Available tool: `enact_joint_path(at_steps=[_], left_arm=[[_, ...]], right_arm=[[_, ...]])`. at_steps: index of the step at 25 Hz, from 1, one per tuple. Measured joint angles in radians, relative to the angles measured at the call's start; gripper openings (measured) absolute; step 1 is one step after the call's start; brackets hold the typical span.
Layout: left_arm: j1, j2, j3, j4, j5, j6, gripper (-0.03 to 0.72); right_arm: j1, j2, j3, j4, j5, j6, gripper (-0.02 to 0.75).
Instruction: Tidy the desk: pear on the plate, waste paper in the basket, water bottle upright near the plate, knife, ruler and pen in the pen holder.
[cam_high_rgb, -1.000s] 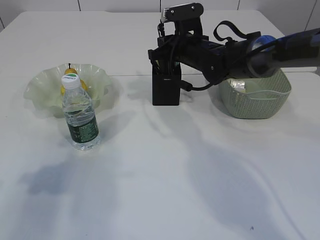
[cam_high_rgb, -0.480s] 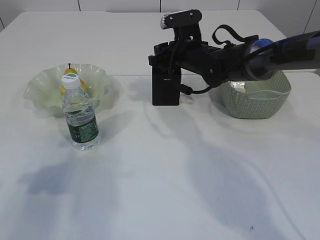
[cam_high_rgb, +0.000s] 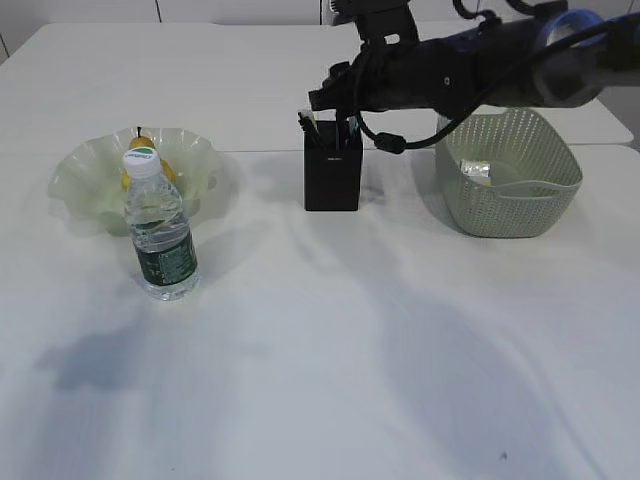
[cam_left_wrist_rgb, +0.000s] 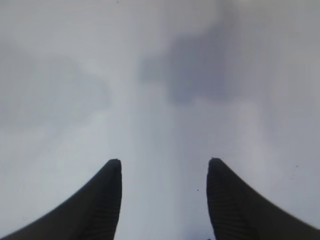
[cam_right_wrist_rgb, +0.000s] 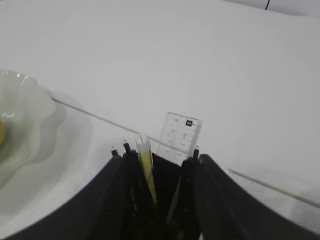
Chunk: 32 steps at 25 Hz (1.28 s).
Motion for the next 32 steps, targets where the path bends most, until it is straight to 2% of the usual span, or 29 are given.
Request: enact_joint_path(at_steps=[4, 13, 20, 27, 32], left_arm=[[0.0, 0.0, 0.0, -0.002, 0.002, 0.0, 0.384], [0.0, 0.0, 0.0, -0.002, 0.006, 0.0, 0.384], [0.0, 0.0, 0.0, -0.002, 0.006, 0.0, 0.384], [0.0, 0.0, 0.0, -0.002, 0.009, 0.0, 0.384], [0.0, 0.0, 0.0, -0.002, 0.036, 0.0, 0.384]], right_arm=[[0.0, -0.076, 0.0, -0.005, 0.182, 0.0, 0.314], [0.0, -0.318, 0.0, 0.002, 0.652, 0.0, 0.31], [0.0, -0.398, 0.0, 0.081, 0.97, -0.113, 0.327], [-0.007, -0.429, 0.054, 0.087, 1.028, -0.134, 0.332], [-0.08, -0.485, 0.209, 0.096, 0.969, -0.132, 0.334]])
